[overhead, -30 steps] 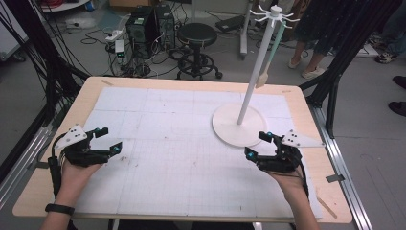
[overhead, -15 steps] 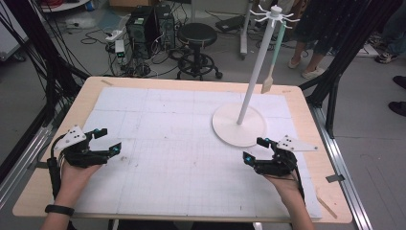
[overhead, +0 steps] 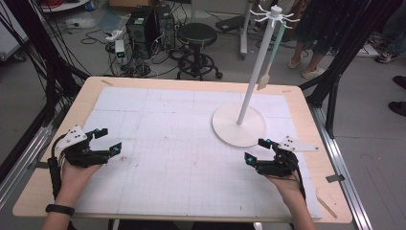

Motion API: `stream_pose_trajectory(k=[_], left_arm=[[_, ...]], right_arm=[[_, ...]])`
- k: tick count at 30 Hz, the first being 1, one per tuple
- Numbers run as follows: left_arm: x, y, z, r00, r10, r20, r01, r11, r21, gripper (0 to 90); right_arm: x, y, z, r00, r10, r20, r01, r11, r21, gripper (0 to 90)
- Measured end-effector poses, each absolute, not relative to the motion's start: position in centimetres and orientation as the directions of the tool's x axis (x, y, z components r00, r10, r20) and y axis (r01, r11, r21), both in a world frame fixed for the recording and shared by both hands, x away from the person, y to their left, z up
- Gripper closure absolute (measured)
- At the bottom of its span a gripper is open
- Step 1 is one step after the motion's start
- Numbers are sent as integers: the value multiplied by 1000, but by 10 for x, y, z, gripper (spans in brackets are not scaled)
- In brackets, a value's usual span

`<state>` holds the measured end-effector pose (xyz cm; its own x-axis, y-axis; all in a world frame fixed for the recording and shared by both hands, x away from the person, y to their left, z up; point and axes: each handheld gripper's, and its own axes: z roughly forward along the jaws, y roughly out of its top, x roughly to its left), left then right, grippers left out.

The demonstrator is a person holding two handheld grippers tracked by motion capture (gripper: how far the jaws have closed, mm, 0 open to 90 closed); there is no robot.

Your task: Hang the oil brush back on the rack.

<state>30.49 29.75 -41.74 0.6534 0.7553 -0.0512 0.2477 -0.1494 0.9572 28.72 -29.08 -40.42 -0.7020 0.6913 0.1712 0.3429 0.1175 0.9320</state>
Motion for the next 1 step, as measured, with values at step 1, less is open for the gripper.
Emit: stream_pose_trajectory(k=[1], left_arm=[[305,297,-418,651,757,-50,250,-152,956,177]], right_arm=[[288,-291,-404,-703,691,171,341,117,933,152]])
